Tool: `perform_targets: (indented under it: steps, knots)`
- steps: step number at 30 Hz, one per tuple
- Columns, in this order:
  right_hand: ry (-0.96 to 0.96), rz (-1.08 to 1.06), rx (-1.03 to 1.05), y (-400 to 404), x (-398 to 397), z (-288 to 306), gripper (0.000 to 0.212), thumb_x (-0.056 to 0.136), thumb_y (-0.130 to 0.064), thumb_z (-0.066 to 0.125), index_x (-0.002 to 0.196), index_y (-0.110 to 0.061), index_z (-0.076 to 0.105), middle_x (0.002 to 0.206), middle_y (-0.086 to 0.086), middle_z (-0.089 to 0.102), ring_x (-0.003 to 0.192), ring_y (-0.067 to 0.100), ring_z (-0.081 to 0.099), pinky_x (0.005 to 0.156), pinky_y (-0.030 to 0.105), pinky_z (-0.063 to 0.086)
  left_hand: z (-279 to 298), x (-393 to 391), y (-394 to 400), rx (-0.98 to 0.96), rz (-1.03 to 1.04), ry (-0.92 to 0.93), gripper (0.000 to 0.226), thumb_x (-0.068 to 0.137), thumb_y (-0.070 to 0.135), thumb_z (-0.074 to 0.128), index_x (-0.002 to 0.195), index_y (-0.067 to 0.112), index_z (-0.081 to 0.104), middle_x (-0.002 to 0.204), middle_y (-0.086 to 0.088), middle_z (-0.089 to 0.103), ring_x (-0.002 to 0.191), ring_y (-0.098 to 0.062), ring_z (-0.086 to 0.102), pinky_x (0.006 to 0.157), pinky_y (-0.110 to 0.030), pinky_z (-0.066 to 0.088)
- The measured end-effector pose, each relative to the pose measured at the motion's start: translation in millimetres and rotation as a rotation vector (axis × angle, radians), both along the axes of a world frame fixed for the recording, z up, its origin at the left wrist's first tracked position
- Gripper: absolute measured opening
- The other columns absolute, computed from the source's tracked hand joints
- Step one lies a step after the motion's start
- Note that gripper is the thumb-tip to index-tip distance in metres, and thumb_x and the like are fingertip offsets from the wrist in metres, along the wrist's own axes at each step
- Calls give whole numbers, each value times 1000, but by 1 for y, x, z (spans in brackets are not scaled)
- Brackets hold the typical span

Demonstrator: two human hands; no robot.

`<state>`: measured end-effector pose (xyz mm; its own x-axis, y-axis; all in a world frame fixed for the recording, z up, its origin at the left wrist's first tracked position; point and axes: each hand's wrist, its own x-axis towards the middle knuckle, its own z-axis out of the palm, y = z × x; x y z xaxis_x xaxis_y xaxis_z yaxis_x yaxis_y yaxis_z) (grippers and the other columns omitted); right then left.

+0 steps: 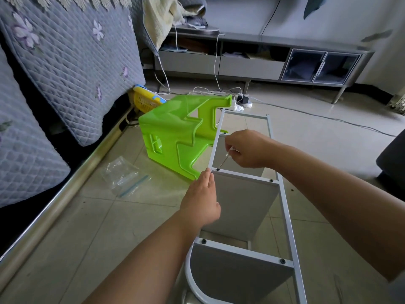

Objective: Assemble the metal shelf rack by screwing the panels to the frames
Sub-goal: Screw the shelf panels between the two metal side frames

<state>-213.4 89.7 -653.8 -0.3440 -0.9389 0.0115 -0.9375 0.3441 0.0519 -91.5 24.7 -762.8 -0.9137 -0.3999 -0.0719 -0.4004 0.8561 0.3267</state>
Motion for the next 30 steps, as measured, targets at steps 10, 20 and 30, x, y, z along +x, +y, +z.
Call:
perform_targets:
  steps: [10, 20, 30]
  knots:
    - [-67, -63, 74, -13, 2, 12, 25, 89, -8, 40, 104, -5, 59, 109, 12, 62, 104, 26, 53, 71, 23, 33, 1, 2, 1, 15, 3, -8, 76, 94, 25, 44, 148, 3, -5, 157, -6, -12, 144, -21, 0, 116, -28, 7]
    - [-216, -320, 269, -36, 2, 26, 33, 96, -10, 38, 64, -4, 40, 56, 10, 42, 42, 18, 37, 37, 18, 31, 1, 2, 2, 18, 6, -47, 76, 95, 24, 43, 148, 4, -8, 156, -5, -17, 145, -20, -4, 117, -29, 6]
    - [-86, -185, 227, -32, 4, 32, 25, 97, -11, 37, 107, 4, 53, 108, 20, 60, 94, 32, 60, 77, 33, 47, 2, 4, 3, 35, 16, -14, 76, 95, 24, 44, 148, 4, -7, 156, -3, -15, 144, -21, 1, 116, -28, 9]
